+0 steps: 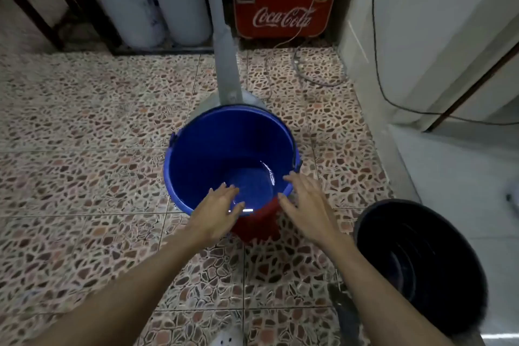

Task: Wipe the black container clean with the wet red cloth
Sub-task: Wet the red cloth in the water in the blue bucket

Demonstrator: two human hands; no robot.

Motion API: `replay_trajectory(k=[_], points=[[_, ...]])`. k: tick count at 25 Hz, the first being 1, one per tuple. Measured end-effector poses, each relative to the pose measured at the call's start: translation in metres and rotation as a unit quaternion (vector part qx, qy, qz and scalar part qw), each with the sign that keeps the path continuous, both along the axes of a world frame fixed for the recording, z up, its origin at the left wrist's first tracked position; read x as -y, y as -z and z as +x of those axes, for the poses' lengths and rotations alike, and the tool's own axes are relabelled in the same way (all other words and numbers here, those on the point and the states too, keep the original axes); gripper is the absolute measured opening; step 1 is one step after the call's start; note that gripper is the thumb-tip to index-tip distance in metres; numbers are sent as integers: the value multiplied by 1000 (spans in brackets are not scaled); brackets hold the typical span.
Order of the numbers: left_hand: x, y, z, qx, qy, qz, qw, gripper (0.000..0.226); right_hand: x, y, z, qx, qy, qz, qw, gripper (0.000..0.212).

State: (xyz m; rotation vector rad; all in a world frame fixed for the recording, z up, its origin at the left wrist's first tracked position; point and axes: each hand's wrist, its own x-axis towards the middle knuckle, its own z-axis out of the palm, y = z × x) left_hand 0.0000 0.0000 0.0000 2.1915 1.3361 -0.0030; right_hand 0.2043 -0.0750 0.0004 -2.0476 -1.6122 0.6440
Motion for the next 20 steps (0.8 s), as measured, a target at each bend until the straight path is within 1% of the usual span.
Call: replay_trajectory(k=[3, 6, 7, 9, 11, 12, 13, 16, 18, 20], points=[[4, 41, 1, 36, 18, 36, 999, 52, 2, 43, 5, 33, -27, 37, 998, 45], [17, 53, -3, 99, 48, 72, 991, 62, 7, 61, 8, 35, -39, 78, 996, 41], [22, 57, -7, 107, 61, 84, 989, 61, 11, 64, 9, 39, -41, 91, 994, 40], [26, 60, -10, 103, 69, 108, 986, 51, 19, 64, 6, 48, -43, 97, 993, 38], [27, 64, -13, 79, 92, 123, 985, 47, 28, 66, 0, 57, -57, 94, 992, 38], [27, 63, -14, 67, 98, 128, 985, 43, 32, 68, -3, 69, -72, 87, 991, 42], [24, 65, -16, 75, 88, 133, 984, 38, 33, 70, -5, 79, -85, 82, 990, 46], [17, 58, -18, 110, 28, 114, 987, 26, 34, 72, -12, 103, -95, 59, 988, 58], [14, 55, -19, 108, 61, 132, 983, 20, 29, 73, -18, 140, -112, 48, 983, 65], [12, 48, -20, 98, 105, 149, 978, 22, 20, 72, -24, 183, -124, 24, 975, 70]])
